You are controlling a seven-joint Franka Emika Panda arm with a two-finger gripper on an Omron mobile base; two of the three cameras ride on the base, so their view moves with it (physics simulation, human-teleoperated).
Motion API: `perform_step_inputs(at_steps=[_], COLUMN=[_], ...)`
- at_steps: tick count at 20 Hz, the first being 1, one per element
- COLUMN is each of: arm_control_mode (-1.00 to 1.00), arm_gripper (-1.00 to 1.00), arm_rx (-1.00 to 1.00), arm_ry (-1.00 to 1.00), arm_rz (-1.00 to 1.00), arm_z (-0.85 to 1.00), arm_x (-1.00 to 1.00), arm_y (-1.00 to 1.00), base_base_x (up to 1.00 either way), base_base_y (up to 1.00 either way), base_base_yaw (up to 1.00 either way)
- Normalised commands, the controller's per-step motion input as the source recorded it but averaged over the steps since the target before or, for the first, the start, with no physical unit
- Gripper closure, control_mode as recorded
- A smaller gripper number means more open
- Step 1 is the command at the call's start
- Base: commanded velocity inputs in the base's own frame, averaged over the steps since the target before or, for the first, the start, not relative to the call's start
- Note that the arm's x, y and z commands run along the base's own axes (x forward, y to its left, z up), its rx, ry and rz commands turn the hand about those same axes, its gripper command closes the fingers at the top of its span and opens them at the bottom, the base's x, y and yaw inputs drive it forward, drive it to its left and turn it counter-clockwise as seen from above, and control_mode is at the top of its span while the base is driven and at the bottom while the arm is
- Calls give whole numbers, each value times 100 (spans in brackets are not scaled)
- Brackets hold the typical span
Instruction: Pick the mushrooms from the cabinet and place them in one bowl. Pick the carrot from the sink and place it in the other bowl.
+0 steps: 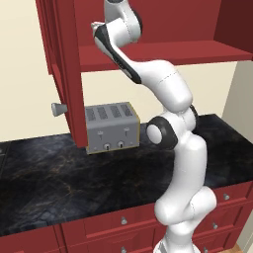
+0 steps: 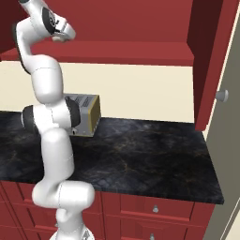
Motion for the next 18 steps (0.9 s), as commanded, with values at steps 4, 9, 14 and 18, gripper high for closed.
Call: perform_step_inputs(at_steps=[4,9,14,18], arm_control_mode=[-100,-100,-100,-100], arm_gripper=[100,100,100,100], arm_rx=[0,-2,-4,-3], arm_ry=[-1,0,0,0], arm_rz=[3,7,7,6], arm_z=[-9,-88,-100,-100], arm_x=[-100,-100,-100,-100], arm_y=[-35,-30,-29,-27], base_base_x=[0,0,0,0], base_base_y=[0,0,0,0], base_base_yaw=[0,0,0,0])
